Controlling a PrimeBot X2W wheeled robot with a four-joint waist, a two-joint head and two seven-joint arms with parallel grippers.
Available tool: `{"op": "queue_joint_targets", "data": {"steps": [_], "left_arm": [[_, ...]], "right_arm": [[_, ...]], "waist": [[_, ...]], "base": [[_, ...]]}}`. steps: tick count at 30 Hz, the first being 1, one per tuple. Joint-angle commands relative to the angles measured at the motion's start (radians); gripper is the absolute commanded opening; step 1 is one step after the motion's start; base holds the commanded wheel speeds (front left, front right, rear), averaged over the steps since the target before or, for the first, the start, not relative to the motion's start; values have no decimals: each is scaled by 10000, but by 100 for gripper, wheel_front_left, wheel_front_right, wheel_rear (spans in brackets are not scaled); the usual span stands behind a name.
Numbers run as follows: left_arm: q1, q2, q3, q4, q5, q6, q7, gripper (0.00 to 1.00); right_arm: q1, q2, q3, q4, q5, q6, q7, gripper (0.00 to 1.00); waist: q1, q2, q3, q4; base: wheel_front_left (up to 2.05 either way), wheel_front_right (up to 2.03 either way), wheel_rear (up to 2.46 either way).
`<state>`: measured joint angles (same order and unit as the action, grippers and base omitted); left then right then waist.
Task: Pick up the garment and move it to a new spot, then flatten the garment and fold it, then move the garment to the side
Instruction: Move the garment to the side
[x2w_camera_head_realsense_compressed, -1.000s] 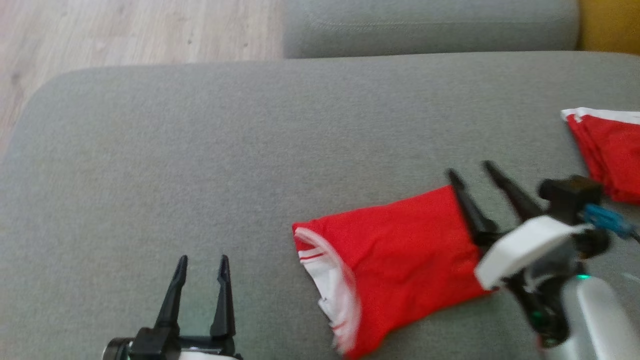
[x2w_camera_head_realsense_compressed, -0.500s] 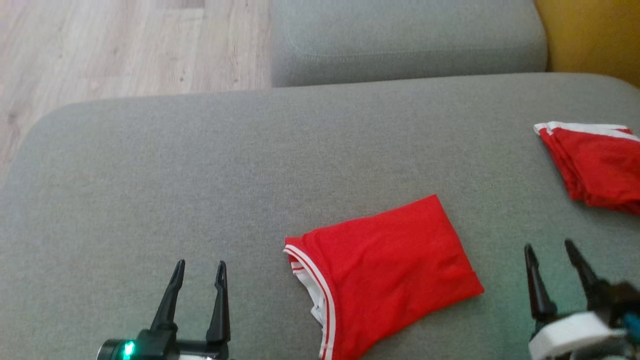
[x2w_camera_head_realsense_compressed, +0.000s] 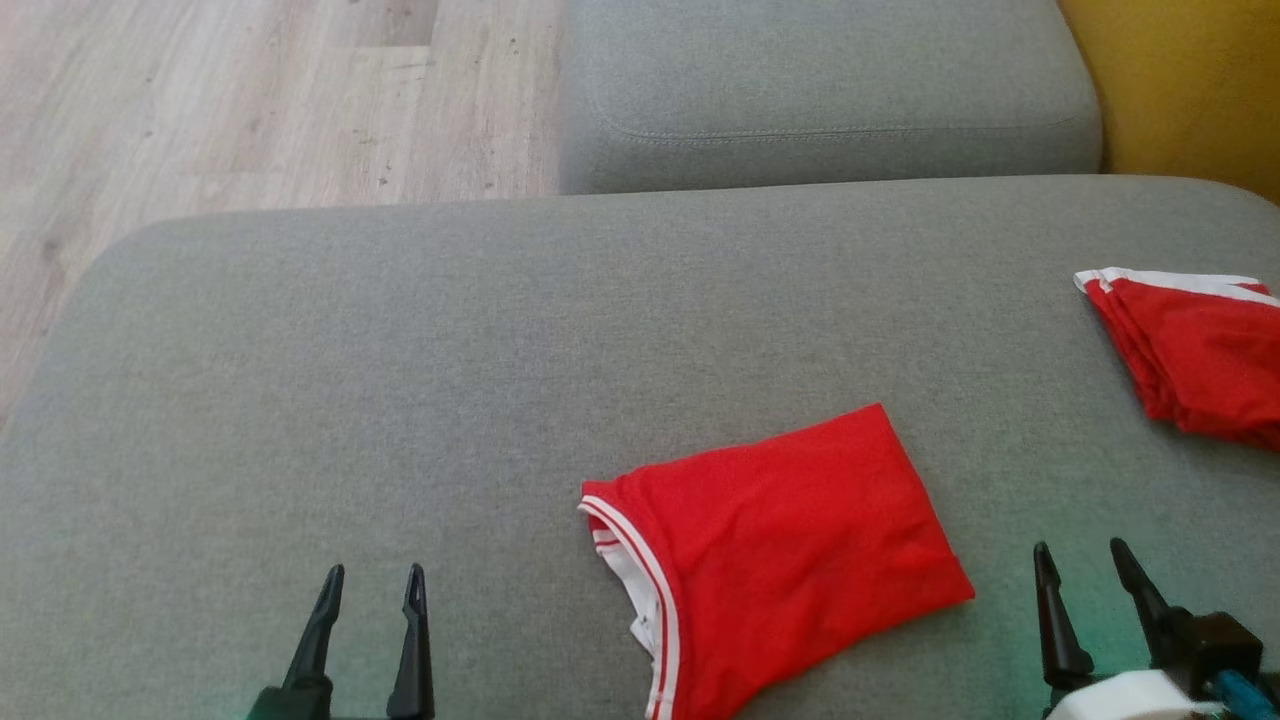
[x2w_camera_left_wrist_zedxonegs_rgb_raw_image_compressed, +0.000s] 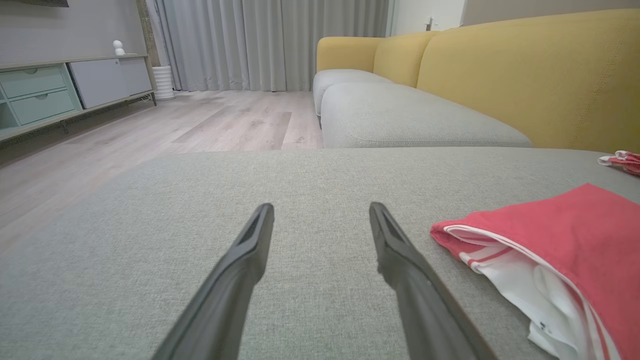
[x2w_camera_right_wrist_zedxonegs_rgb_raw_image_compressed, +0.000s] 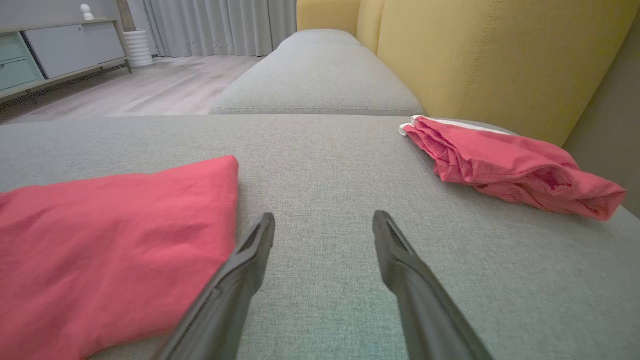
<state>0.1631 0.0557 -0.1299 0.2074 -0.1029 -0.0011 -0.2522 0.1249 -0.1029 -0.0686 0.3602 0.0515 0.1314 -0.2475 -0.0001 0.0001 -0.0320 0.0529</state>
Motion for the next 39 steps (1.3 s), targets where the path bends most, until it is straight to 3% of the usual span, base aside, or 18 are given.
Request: {"op": "queue_joint_targets", "data": {"steps": [1, 6, 9, 13, 20, 28, 29, 33, 39], "left_arm": [[-289, -51, 355, -250, 93, -16, -95, 100], [-293, -53, 379, -240, 74, -42, -95, 100], [-306, -53, 339, -251, 33, -36, -95, 100], [-343, -53, 229, -231, -25, -30, -95, 100], [-538, -54, -88, -127, -118, -16, -95, 100], [-669, -54, -348, -11, -87, 28, -95, 100], [-683, -54, -377, -18, -90, 36, -95, 100], [-758, -54, -456, -99, -156, 125, -95, 100], [-914, -54, -563, -227, -138, 122, -95, 100]], "right_arm": [[-525, -156, 231, -231, -55, -7, -132, 100], [-867, -138, 484, -306, 419, -7, -136, 100], [-1325, -325, 940, -655, 1206, -7, 446, 100], [-2078, -770, 1409, -1070, 2665, -7, 2392, 100], [-3048, -1319, 2125, -309, 4276, -7, 6291, 100], [-3377, -1158, 2587, 1409, 4670, -7, 8006, 100], [-3481, -1080, 2629, 1375, 4902, -7, 7842, 0], [-4078, -1204, 2624, 1426, 5079, -7, 6793, 0], [-5373, -1769, 2173, 1713, 4803, -7, 6223, 0]], "waist": [[1, -1, -4, 30], [1, -1, 11, 103], [1, -1, 82, 142], [1, -1, 189, 254], [1, -1, 441, 718], [1, -1, 510, 1229], [1, -1, 539, 1248], [1, -1, 654, 1093], [1, -1, 1033, 449]], "base": [[0, 0, 0], [0, 0, 0], [0, 0, 0], [0, 0, 0], [0, 0, 0], [0, 0, 0], [0, 0, 0], [0, 0, 0], [0, 0, 0]]}}
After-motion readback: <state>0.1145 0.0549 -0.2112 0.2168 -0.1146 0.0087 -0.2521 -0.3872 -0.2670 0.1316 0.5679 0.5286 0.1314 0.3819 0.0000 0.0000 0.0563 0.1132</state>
